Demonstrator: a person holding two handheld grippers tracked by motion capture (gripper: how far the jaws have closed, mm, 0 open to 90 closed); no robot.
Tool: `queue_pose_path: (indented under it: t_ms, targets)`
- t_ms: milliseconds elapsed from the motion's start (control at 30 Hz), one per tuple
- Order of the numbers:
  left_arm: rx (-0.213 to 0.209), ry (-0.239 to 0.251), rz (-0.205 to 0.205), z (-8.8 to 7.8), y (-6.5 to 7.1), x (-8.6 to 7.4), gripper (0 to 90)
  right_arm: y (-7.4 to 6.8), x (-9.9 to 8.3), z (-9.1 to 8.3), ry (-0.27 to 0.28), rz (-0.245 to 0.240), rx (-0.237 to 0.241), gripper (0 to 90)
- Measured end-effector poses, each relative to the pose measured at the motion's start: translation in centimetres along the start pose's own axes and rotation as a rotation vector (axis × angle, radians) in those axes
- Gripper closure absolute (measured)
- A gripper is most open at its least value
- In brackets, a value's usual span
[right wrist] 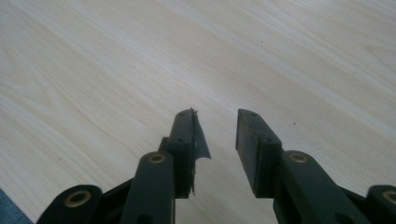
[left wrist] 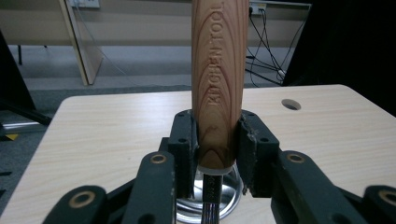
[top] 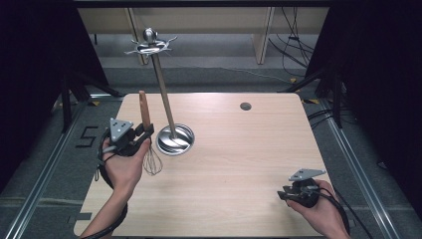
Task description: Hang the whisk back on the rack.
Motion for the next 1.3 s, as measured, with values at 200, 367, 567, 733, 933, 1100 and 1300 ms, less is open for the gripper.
queue_pose_path:
  t_ms: [200,367,567,733,933,1100,1300]
  targets:
    - [0.022,0.016,0.008,-0.1,-0.1,0.7,68.5,0.0,0.0,0.0,0.003,0.005,-0.001,68.1]
    - [0.048,0.027,0.02,-0.1,0.0,1.1,68.6,0.1,0.0,0.1,0.01,-0.014,-0.004,68.1]
    - [0.066,0.035,0.019,-0.2,0.2,1.6,68.5,-0.2,-0.1,-0.1,0.0,0.026,0.003,68.1]
    - [0.076,0.047,0.022,-0.3,0.3,2.1,68.6,-0.2,-0.1,-0.1,0.0,0.027,0.002,68.1]
    - [0.078,0.062,0.014,-0.3,0.4,2.5,68.6,0.0,0.0,-0.1,0.004,0.003,-0.003,68.1]
    - [0.082,0.066,0.016,-0.3,0.4,2.8,68.6,-0.1,0.0,-0.1,0.002,0.015,0.003,68.1]
    - [0.085,0.079,0.019,-0.3,0.6,3.2,68.5,-0.1,0.0,-0.1,0.002,0.015,0.003,68.1]
Point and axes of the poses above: each handheld gripper's, and its own axes: z roughly forward along the jaws, x roughly out of its top, y roughly to its right, the point moved 2 cm from there along z, roughly forward along the jaws, and after that the axes turned 8 degrees about z, right-handed, at the moved point
